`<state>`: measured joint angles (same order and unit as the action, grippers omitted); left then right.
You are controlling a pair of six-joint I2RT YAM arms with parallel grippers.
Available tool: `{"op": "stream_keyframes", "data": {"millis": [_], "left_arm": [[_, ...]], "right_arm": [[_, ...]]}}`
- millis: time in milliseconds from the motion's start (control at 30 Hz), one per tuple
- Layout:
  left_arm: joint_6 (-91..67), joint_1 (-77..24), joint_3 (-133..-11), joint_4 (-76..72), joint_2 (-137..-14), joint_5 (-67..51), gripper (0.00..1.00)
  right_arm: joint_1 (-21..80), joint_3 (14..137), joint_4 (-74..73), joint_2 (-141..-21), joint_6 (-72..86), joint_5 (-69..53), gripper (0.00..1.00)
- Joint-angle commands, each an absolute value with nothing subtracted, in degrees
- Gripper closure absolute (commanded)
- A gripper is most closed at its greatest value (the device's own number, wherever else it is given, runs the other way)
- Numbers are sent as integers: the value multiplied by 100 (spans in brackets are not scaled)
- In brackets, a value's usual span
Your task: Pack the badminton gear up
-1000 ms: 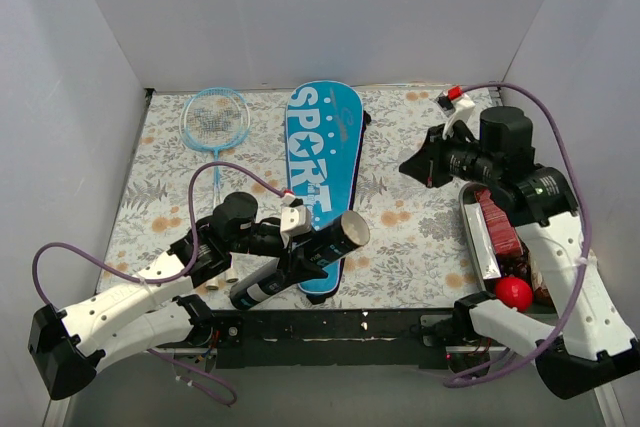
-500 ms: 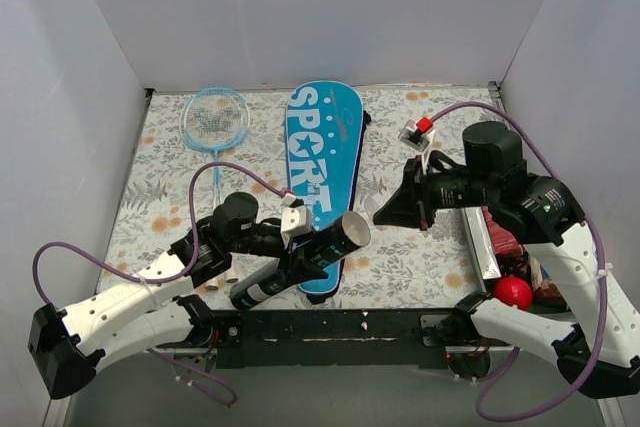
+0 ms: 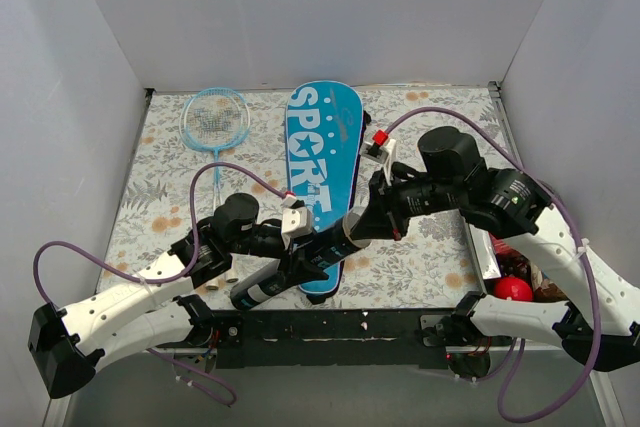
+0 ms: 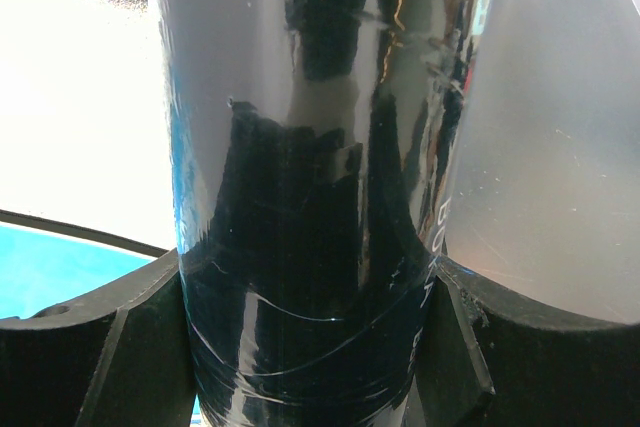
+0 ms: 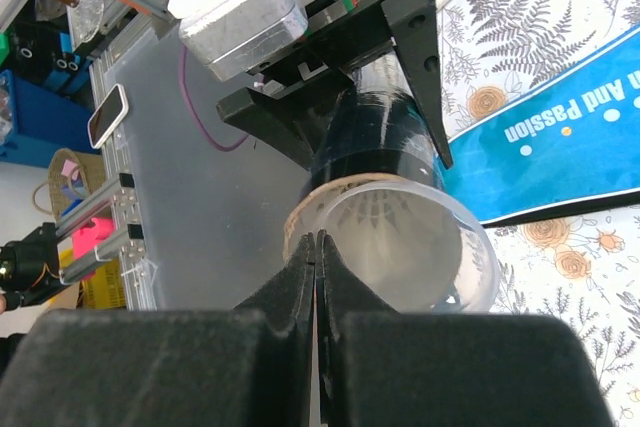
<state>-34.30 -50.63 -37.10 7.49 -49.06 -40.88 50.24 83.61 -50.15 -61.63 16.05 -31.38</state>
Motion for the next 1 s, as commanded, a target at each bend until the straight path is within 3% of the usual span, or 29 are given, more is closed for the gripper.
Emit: {"op": "stream_keyframes", "data": {"millis": [0, 500, 967], "left_arm": [[-3375, -5115, -3700, 677, -4825, -4069, 78], [-3375, -5142, -3700, 694, -4816, -4025, 78], [-3357, -5150, -3691, 694, -4808, -3982, 78]], "right_arm": [[5334, 8587, -4694, -6231, 1679, -2909, 99], [5537, 9219, -5089, -6223, 1714, -2505, 99], [5616, 9009, -5106, -6100, 1749, -2417, 99]]}}
